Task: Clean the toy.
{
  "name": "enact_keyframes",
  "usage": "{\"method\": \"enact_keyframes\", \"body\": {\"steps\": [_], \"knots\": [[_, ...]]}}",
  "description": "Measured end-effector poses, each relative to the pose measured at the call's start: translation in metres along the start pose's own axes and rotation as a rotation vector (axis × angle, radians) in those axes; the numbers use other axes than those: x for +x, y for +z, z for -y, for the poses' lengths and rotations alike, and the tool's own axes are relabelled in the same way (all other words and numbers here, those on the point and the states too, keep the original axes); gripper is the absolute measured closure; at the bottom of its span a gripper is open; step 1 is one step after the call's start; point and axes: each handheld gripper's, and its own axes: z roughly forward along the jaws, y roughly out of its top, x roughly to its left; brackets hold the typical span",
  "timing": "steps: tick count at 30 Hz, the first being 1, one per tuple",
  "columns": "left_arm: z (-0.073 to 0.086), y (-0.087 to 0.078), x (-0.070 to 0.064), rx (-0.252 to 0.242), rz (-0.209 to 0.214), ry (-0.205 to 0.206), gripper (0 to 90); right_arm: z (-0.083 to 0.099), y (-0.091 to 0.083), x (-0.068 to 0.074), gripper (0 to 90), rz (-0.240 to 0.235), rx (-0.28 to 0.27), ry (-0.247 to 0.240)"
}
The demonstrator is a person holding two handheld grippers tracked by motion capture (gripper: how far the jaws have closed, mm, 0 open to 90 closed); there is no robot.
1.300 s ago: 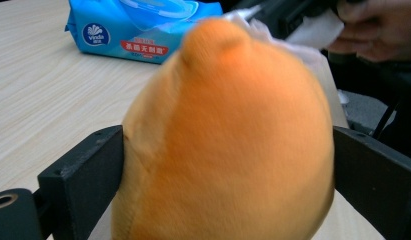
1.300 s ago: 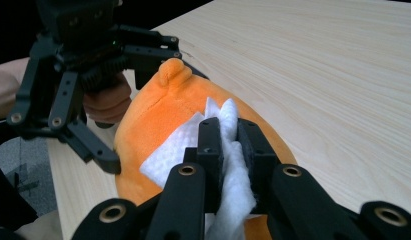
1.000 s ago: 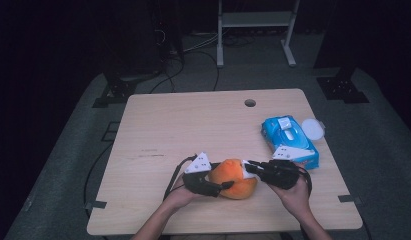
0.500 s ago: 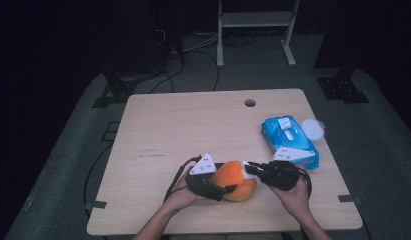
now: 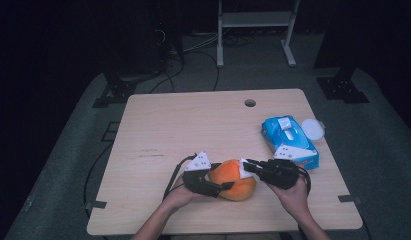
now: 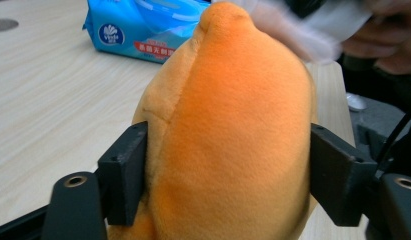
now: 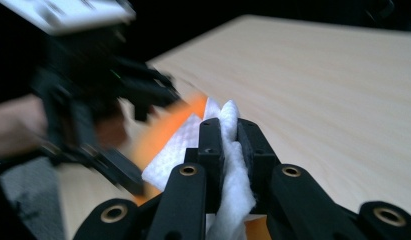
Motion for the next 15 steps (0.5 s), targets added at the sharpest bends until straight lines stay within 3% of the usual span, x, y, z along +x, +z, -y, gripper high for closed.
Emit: {"method": "enact_keyframes", "body": {"steps": [1, 4, 6, 8, 15], "knots": [[-0.004, 0.002, -0.006, 0.003, -0.015, 0.017, 27.8, -0.008, -0.001, 0.011, 80.9, -0.003, -0.015, -0.054], [-0.008, 0.001, -0.01, 0.007, -0.02, 0.026, 27.4, -0.008, 0.002, 0.016, 80.9, 0.028, 0.014, -0.101], [-0.006, 0.001, -0.01, 0.009, -0.001, 0.034, 22.3, -0.003, 0.002, 0.012, 80.9, 0.023, 0.033, -0.081], [-0.003, 0.004, -0.006, -0.011, 0.026, 0.008, 15.7, 0.0, 0.003, 0.009, 81.0, 0.028, 0.046, -0.074], [0.007, 0.005, 0.01, -0.032, 0.045, -0.048, 3.4, 0.005, 0.002, 0.002, 81.2, 0.042, 0.063, -0.049]]}}
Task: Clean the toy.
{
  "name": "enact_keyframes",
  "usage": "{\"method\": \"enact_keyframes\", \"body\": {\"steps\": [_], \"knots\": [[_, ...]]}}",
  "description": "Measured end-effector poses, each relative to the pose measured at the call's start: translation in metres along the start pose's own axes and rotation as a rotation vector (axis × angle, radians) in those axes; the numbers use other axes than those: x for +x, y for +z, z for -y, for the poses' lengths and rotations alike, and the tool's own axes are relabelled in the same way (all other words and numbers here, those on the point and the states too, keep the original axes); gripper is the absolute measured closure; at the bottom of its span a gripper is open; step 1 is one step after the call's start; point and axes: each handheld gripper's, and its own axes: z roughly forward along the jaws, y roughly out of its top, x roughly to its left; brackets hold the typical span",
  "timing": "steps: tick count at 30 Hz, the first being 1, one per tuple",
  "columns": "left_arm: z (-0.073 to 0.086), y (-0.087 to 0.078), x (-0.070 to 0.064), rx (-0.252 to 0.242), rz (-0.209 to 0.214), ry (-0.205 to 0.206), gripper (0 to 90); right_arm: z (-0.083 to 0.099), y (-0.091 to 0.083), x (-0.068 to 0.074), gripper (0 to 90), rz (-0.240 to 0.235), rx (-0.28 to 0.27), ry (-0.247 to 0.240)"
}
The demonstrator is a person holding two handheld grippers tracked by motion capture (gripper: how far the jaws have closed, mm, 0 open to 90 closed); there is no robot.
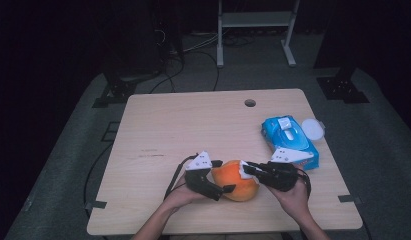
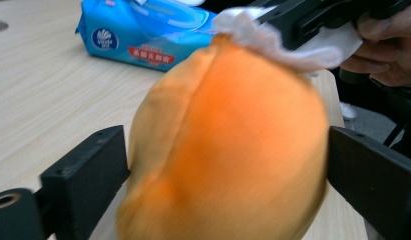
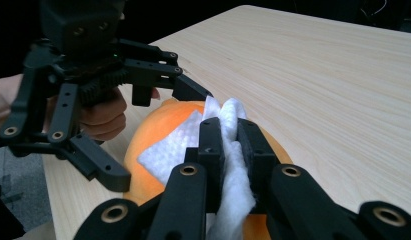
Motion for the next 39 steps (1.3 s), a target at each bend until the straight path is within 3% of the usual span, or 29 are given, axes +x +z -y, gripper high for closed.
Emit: {"method": "enact_keyframes", "body": {"steps": [4, 6, 9, 12, 15, 18, 20, 23, 25, 26, 29, 32, 36, 39], "knots": [[0.006, 0.001, 0.007, -0.005, 0.041, -0.025, 2.9, 0.001, 0.0, -0.002, 81.2, -0.006, 0.004, 0.007], [0.007, 0.001, 0.007, 0.004, 0.065, -0.02, 8.3, 0.001, -0.001, -0.003, 81.2, -0.008, 0.0, 0.017], [-0.002, -0.003, 0.001, 0.004, 0.024, 0.005, 21.8, -0.001, -0.003, -0.004, 81.1, -0.003, -0.018, 0.025], [-0.016, -0.012, -0.01, -0.035, -0.008, 0.049, 26.2, -0.008, -0.011, -0.004, 81.1, 0.004, -0.063, 0.023], [-0.025, -0.022, -0.013, -0.06, -0.009, 0.065, 28.2, -0.009, -0.013, -0.006, 81.1, 0.006, -0.071, 0.033], [-0.02, -0.018, -0.012, -0.012, -0.037, 0.076, 30.5, 0.0, -0.004, -0.014, 81.1, -0.005, -0.034, 0.077], [-0.018, -0.016, -0.011, -0.02, -0.03, 0.059, 30.6, 0.002, 0.001, -0.013, 81.1, -0.011, -0.032, 0.088], [-0.019, -0.014, -0.013, -0.007, -0.032, 0.076, 30.3, -0.005, 0.002, 0.002, 81.1, -0.059, -0.05, 0.04], [-0.018, -0.015, -0.013, 0.0, -0.023, 0.082, 29.3, -0.008, 0.005, 0.012, 81.1, -0.028, -0.023, -0.025], [-0.018, -0.016, -0.012, -0.003, -0.01, 0.077, 28.5, -0.008, 0.006, 0.012, 81.1, -0.03, -0.022, -0.026], [-0.015, -0.019, -0.009, -0.007, 0.016, 0.068, 27.0, -0.004, 0.005, 0.001, 81.1, -0.025, -0.024, 0.018], [-0.015, -0.015, -0.013, 0.004, 0.033, 0.097, 27.2, -0.002, 0.001, -0.009, 81.0, 0.003, -0.025, 0.048], [-0.014, -0.013, -0.018, 0.016, 0.049, 0.137, 25.5, -0.003, 0.0, -0.007, 80.9, 0.013, -0.025, 0.038], [-0.014, -0.016, -0.014, 0.001, 0.029, 0.118, 19.6, 0.0, 0.0, -0.01, 81.0, 0.0, -0.016, 0.05]]}}
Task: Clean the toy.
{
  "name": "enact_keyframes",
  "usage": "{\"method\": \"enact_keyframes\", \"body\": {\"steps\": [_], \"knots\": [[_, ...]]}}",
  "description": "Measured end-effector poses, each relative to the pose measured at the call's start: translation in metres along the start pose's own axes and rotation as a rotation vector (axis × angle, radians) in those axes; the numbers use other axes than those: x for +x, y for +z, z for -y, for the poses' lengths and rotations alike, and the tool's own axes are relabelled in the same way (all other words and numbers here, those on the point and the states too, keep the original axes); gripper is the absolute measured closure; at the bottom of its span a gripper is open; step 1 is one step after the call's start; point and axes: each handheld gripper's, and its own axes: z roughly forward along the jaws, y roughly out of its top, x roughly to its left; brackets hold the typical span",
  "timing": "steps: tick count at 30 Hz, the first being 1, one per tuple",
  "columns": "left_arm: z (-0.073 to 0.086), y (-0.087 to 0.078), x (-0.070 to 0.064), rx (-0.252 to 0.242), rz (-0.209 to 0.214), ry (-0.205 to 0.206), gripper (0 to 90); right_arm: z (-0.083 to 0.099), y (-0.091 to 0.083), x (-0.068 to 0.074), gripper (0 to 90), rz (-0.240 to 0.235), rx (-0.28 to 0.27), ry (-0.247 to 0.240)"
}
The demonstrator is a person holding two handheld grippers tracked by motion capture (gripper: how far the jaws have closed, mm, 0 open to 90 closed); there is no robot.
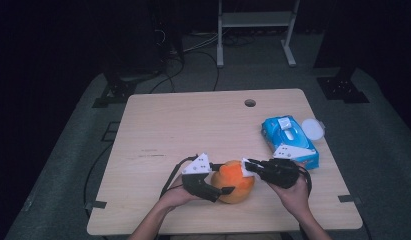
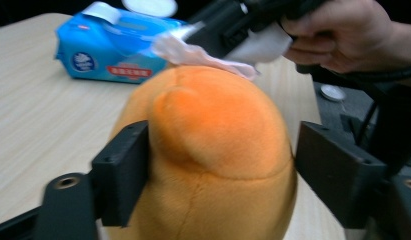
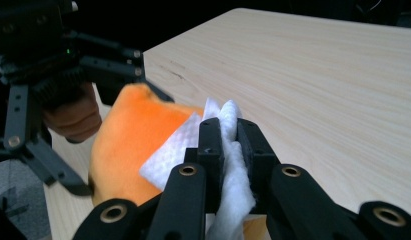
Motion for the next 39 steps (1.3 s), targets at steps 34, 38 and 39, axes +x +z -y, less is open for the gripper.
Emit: {"method": "enact_keyframes", "body": {"steps": [34, 38, 39], "knots": [[0.012, 0.017, -0.013, 0.045, 0.027, 0.08, 26.2, 0.002, -0.005, -0.003, 80.9, -0.042, 0.041, 0.011], [0.015, 0.014, -0.004, 0.026, 0.028, 0.03, 26.5, 0.008, -0.009, -0.017, 81.0, -0.016, 0.051, 0.052], [0.015, 0.014, -0.003, 0.022, 0.026, 0.02, 26.9, 0.007, -0.01, -0.017, 81.0, -0.014, 0.053, 0.055]]}}
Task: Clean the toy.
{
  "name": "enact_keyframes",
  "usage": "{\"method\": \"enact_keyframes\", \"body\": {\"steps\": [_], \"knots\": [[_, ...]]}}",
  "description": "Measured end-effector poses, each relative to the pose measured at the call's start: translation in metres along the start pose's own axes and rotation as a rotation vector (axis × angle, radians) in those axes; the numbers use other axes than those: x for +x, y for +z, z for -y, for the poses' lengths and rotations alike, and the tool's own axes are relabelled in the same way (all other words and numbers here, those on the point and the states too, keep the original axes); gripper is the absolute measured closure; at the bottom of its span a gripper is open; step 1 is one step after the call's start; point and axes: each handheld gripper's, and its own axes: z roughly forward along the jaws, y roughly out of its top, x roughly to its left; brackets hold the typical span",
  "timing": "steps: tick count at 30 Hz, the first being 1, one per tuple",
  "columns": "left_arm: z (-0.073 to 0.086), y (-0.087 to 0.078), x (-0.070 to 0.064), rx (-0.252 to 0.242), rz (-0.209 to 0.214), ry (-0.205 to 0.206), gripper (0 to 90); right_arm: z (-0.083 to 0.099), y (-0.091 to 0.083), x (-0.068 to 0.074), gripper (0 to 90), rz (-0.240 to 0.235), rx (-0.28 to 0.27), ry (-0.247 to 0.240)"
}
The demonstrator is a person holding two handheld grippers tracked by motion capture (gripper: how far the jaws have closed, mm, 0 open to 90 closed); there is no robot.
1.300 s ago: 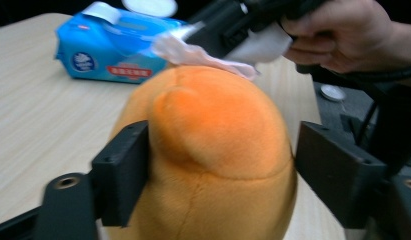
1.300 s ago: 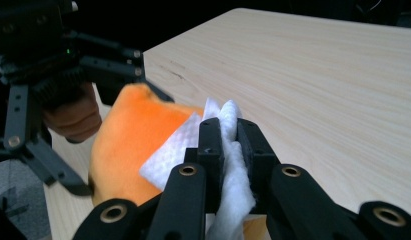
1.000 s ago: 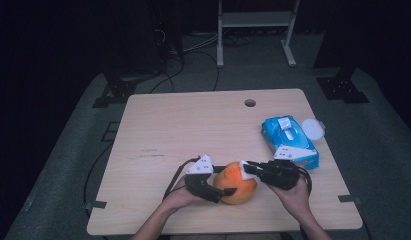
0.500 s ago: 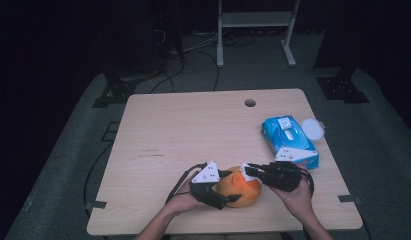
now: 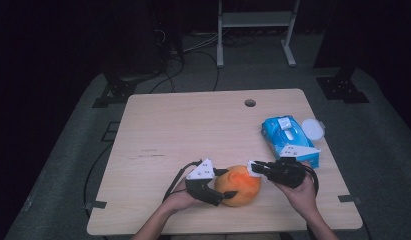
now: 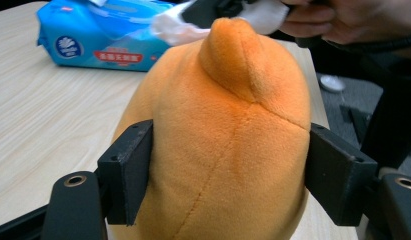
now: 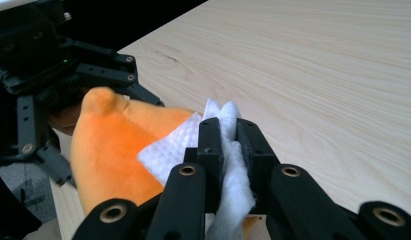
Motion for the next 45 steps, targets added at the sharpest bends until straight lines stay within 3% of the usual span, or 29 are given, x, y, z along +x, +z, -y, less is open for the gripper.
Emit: {"method": "enact_keyframes", "body": {"steps": [5, 8, 11, 14, 17, 19, 20, 21, 25, 26, 29, 31, 33, 36, 38, 40, 43, 45], "knots": [[0.0, 0.0, 0.002, -0.009, -0.015, -0.045, 27.7, -0.006, -0.001, 0.017, 81.0, -0.003, -0.006, -0.059], [0.0, 0.001, -0.002, 0.005, 0.001, 0.002, 27.6, -0.012, 0.003, 0.034, 81.0, -0.044, -0.015, -0.108], [0.0, 0.0, -0.003, 0.007, 0.009, 0.015, 27.6, -0.014, 0.005, 0.038, 80.9, -0.045, -0.015, -0.132], [0.0, -0.002, -0.001, 0.005, -0.004, 0.009, 28.9, -0.011, 0.006, 0.025, 80.9, -0.017, -0.016, -0.099], [0.0, -0.005, 0.004, -0.007, -0.018, -0.023, 30.2, -0.003, 0.003, 0.003, 80.9, 0.011, -0.016, -0.027], [0.0, -0.006, 0.006, -0.013, -0.02, -0.039, 30.7, -0.001, 0.001, -0.003, 80.9, 0.021, -0.017, -0.006], [0.001, -0.007, 0.009, -0.026, -0.027, -0.081, 30.7, 0.001, -0.003, -0.008, 80.9, 0.03, -0.018, 0.012], [0.001, -0.007, 0.01, -0.031, -0.031, -0.094, 30.6, 0.001, -0.004, -0.007, 80.9, 0.029, -0.017, 0.013], [0.0, -0.003, 0.007, -0.037, -0.051, -0.109, 30.1, -0.005, -0.004, 0.005, 81.0, 0.003, -0.017, -0.027], [-0.002, 0.001, 0.003, -0.03, -0.068, -0.103, 29.7, -0.011, 0.0, 0.022, 81.0, -0.017, -0.015, -0.077], [-0.004, 0.005, -0.004, -0.027, -0.105, -0.117, 29.4, -0.016, 0.004, 0.039, 80.9, -0.047, -0.033, -0.131], [-0.005, 0.008, -0.008, -0.024, -0.121, -0.103, 29.6, -0.018, 0.006, 0.049, 80.8, -0.054, -0.033, -0.17], [-0.006, 0.01, -0.01, -0.022, -0.129, -0.097, 30.2, -0.018, 0.007, 0.051, 80.9, -0.029, -0.034, -0.19], [-0.005, 0.009, -0.009, -0.023, -0.117, -0.1, 30.4, -0.017, 0.005, 0.04, 81.0, -0.004, -0.044, -0.157], [-0.006, 0.011, -0.012, -0.013, -0.101, -0.07, 30.3, -0.016, 0.002, 0.032, 81.0, 0.013, -0.05, -0.128], [-0.008, 0.014, -0.017, 0.001, -0.09, -0.027, 29.4, -0.015, 0.001, 0.029, 80.9, -0.005, -0.041, -0.104], [-0.007, 0.016, -0.024, 0.02, -0.064, 0.051, 28.1, -0.017, 0.003, 0.035, 80.8, -0.046, -0.022, -0.127], [-0.007, 0.015, -0.025, 0.031, -0.055, 0.077, 27.4, -0.017, 0.005, 0.036, 80.7, -0.053, 0.001, -0.135]]}}
